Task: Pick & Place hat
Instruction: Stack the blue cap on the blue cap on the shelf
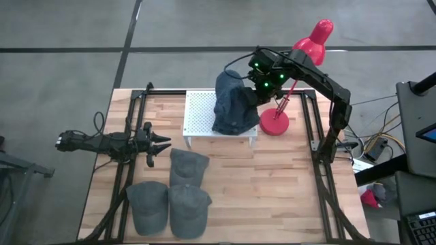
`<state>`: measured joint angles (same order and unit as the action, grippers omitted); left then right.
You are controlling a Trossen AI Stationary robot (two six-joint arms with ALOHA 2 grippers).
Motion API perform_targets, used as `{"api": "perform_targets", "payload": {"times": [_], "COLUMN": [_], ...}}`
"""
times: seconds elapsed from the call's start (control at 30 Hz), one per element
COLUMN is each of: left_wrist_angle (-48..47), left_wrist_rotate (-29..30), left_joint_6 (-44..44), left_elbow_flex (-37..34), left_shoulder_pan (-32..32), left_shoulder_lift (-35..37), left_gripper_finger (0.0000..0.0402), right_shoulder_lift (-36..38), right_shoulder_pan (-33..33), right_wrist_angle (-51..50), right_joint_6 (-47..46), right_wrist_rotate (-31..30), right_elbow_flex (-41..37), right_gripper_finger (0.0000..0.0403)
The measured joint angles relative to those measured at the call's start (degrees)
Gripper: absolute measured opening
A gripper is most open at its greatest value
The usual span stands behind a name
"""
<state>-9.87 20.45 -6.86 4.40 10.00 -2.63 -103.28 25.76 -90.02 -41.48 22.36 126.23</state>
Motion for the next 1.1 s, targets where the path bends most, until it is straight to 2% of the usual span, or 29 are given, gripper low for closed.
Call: {"api": "perform_targets", "payload": {"times": [0.47, 0.87, 1.1], "left_wrist_angle": [0.01, 0.0, 0.01], "left_wrist_rotate": [0.0, 0.0, -0.01], "left_joint_6": [0.01, 0.1, 0.93], "left_elbow_flex": [0.0, 0.0, 0.0], "left_shoulder_pan": [-0.01, -0.01, -0.01], "left_shoulder_lift": [0.0, 0.0, 0.0], "left_gripper_finger": [0.0115, 0.0115, 0.0115], "right_shoulder_lift": [0.24, 0.55, 0.7], "right_shoulder_pan": [-0.44, -1.22, -1.25], "right_wrist_angle": [0.0, 0.02, 0.03], "right_joint_6": [2.85, 4.32, 4.41], "right_wrist_rotate": [-7.66, -8.82, -8.6], "right_elbow_flex": [-0.17, -5.4, -6.94], "right_gripper_finger": [0.0013, 0.0014, 0.0059]}}
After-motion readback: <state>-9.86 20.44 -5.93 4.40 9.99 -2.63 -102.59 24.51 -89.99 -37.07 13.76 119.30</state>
